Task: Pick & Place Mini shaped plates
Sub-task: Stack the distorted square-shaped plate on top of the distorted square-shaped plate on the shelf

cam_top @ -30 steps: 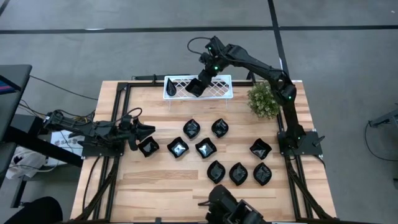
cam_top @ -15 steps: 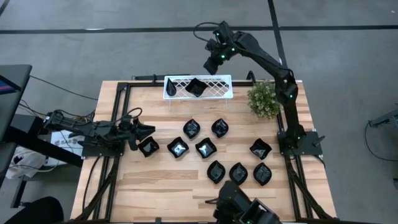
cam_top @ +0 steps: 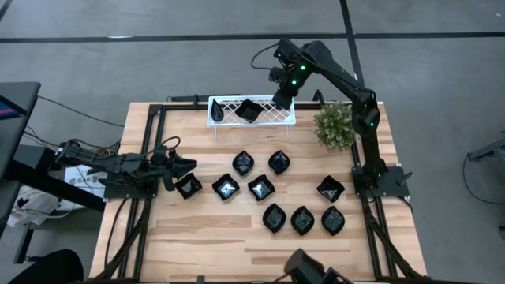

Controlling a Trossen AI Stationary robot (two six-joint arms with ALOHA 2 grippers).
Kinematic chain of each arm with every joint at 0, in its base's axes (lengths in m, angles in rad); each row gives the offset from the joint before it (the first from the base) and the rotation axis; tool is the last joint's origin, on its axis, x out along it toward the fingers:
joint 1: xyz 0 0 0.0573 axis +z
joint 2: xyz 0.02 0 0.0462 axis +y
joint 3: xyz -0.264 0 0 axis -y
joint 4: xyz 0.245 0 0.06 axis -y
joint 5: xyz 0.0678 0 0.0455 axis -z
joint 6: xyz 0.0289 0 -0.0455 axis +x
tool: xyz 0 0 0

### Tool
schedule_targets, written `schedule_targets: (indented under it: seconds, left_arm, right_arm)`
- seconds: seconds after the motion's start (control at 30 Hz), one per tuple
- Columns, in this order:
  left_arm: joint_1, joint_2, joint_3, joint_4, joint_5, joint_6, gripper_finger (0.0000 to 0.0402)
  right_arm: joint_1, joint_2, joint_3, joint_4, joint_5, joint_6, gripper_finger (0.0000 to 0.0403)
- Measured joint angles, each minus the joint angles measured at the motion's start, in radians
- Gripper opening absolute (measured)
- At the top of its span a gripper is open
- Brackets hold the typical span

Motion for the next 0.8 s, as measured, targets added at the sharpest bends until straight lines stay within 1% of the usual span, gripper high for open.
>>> schedule_targets:
  seconds: [0.17, 0.63, 0.8]
  left_arm:
    - [0.000, 0.000, 0.000, 0.000, 0.000, 0.000, 0.0088]
    - [0.000, 0.000, 0.000, -0.001, 0.000, 0.000, 0.0088]
    - [0.000, 0.000, 0.000, -0.002, 0.000, 0.000, 0.0088]
  right_arm:
    - [0.057, -0.038, -0.004, -0.002, -0.031, 0.018, 0.0005]
    - [0.312, -0.115, -0.019, -0.001, -0.023, 0.070, 0.0002]
    - [0.397, -0.113, -0.090, 0.007, -0.014, 0.074, 0.0002]
